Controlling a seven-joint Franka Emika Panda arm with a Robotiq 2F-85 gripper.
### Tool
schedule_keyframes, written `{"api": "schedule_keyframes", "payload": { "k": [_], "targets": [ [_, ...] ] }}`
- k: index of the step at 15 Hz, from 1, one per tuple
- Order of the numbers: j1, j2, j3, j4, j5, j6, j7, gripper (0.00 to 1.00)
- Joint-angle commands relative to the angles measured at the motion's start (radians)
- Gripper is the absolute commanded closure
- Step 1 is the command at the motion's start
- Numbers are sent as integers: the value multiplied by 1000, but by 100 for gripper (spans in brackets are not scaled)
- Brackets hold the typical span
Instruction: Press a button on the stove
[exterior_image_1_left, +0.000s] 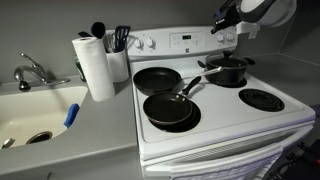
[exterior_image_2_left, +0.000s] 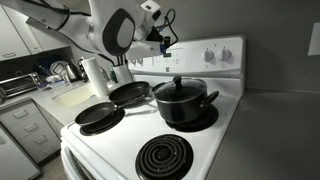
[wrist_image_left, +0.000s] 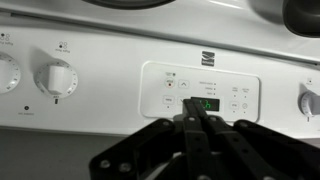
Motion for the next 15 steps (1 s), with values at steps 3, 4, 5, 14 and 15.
{"api": "schedule_keyframes", "payload": {
  "k": [3, 4, 5, 14, 15],
  "targets": [
    [-19, 28, 39, 25, 203, -11, -159, 100],
    [-1, 12, 13, 4, 134, 0, -98, 99],
    [-1, 13, 18, 4, 160, 0, -118, 99],
    [-15, 8, 56, 6, 269, -15, -239, 100],
    [-19, 12, 61, 9, 302, -18, -273, 100]
  ]
}}
